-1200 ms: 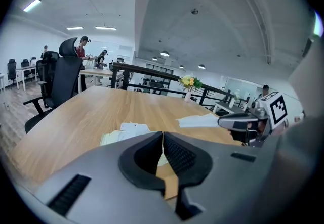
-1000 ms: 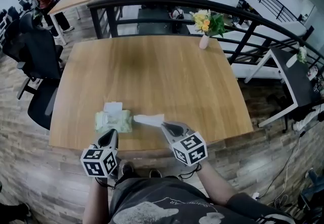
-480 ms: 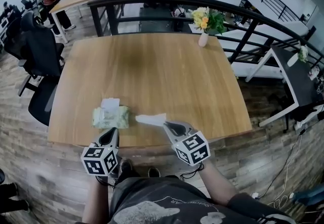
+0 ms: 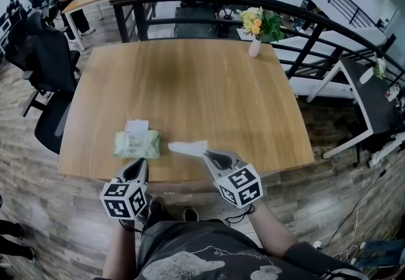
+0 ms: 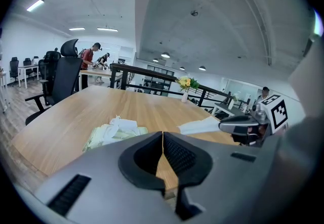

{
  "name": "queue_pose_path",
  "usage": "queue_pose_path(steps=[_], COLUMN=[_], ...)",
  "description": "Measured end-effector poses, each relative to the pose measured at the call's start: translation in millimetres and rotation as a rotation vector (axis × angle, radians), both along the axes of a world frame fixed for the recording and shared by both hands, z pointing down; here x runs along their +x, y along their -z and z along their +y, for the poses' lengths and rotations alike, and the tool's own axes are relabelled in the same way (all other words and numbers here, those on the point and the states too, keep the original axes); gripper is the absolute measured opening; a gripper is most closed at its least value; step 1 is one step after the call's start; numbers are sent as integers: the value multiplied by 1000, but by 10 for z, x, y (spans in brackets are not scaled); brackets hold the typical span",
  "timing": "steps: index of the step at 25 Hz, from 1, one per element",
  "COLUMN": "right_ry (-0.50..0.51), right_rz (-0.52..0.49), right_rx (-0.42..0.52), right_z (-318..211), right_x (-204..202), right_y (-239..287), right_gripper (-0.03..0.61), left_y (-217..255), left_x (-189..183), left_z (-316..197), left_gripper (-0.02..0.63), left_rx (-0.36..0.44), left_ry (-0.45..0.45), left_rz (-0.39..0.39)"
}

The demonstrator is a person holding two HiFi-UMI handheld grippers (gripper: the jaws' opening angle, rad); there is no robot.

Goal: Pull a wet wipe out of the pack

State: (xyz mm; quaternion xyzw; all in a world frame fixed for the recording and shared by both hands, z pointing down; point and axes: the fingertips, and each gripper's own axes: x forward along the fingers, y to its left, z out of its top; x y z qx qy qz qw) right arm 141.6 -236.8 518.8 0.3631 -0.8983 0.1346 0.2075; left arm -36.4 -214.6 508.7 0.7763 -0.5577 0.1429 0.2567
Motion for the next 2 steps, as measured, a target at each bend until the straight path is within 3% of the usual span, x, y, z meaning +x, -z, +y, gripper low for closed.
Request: queue_pose_path(steps=[2], right_ry=[0], right_rz=[-1], right_rx=[4], right_z=[10], right_x=[-9], right_y=[11], right_gripper=[34], left_y=[-2], left_x=[-2], left_z=[8], left_gripper=[17], left_rx=[1], left_ry=[3], left_rz=[3])
